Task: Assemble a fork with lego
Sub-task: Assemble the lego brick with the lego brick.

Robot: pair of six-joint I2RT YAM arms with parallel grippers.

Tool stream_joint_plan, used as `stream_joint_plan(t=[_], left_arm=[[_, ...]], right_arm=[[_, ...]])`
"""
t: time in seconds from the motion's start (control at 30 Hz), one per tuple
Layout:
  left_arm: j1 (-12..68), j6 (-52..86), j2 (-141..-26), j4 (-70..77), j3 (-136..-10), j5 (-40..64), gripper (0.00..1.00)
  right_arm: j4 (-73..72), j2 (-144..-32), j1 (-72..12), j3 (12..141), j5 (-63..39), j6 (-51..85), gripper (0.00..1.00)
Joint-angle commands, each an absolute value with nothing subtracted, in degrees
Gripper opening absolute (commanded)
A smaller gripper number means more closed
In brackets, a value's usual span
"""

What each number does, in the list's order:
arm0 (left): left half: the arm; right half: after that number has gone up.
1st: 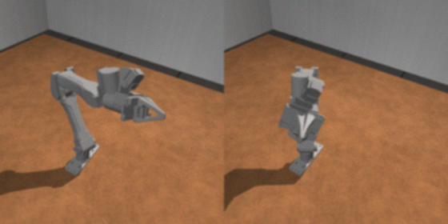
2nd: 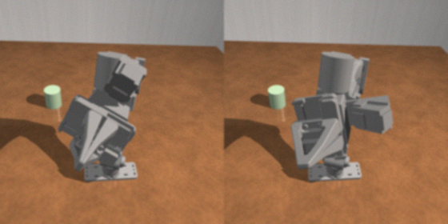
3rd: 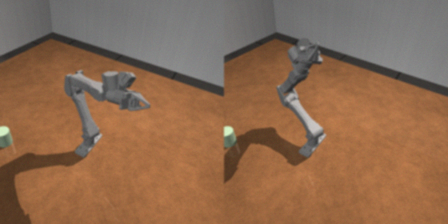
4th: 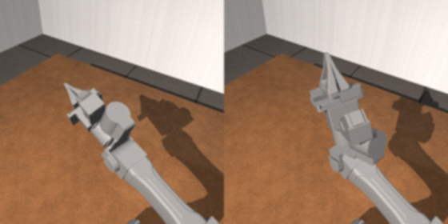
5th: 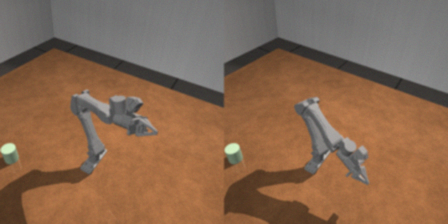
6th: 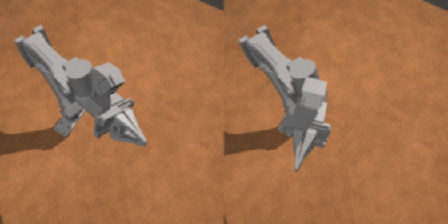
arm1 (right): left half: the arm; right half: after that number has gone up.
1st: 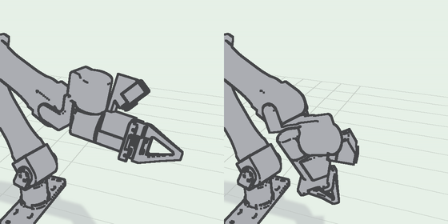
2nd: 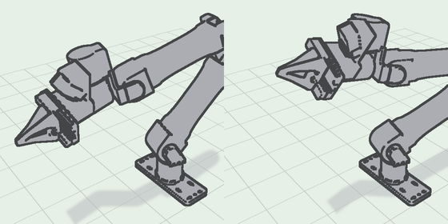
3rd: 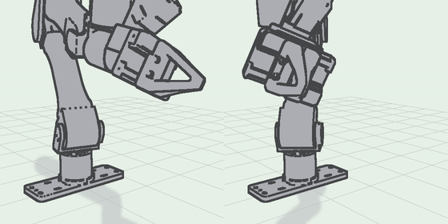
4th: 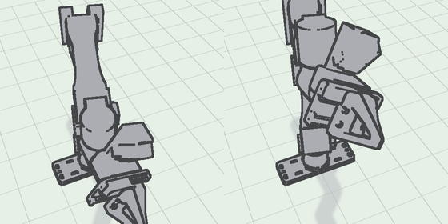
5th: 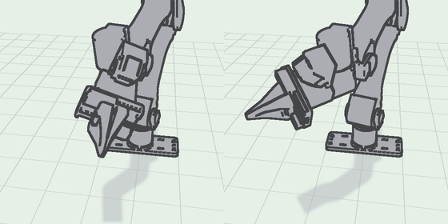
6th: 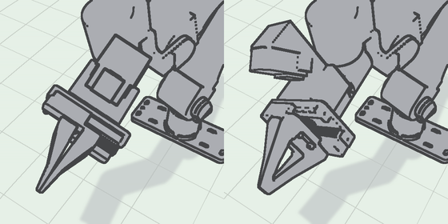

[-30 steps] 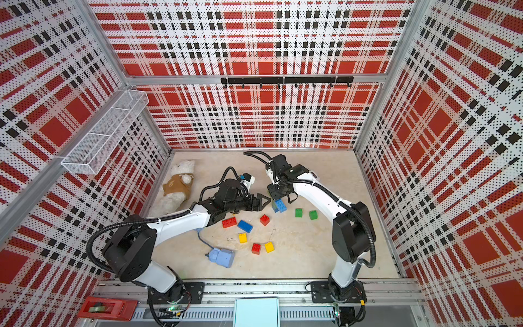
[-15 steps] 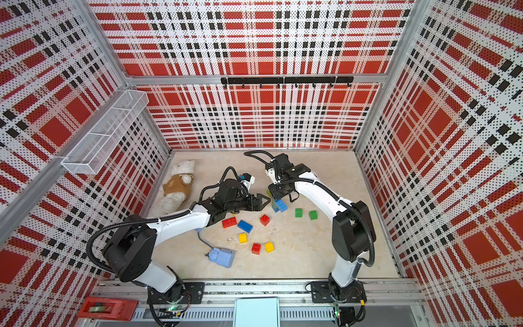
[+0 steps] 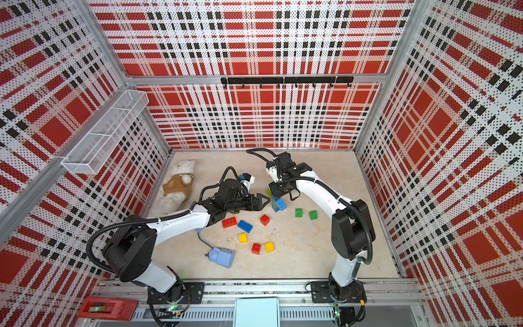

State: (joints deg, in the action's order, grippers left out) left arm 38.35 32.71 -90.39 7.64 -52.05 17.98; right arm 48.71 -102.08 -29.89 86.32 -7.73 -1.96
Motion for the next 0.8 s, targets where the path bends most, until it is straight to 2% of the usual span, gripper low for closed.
stream_joint_plan(t=[0.0, 0.43, 0.77], left_arm=[[38.19, 32.05, -90.33, 7.64, -52.41, 17.67, 0.88], [37.97, 32.00, -90.40, 7.64, -52.48, 17.77, 0.88], [38.02, 32.02, -90.99, 7.65, -53.28, 18.15, 0.88]], right_arm=[[57.74, -108.35, -30.14, 82.55, -8.58, -2.02, 0.27], [55.83, -102.95, -30.14, 81.12, -8.35, -2.80, 0.28], [54.32, -101.73, -30.14, 82.47, -8.38, -2.37, 0.37]])
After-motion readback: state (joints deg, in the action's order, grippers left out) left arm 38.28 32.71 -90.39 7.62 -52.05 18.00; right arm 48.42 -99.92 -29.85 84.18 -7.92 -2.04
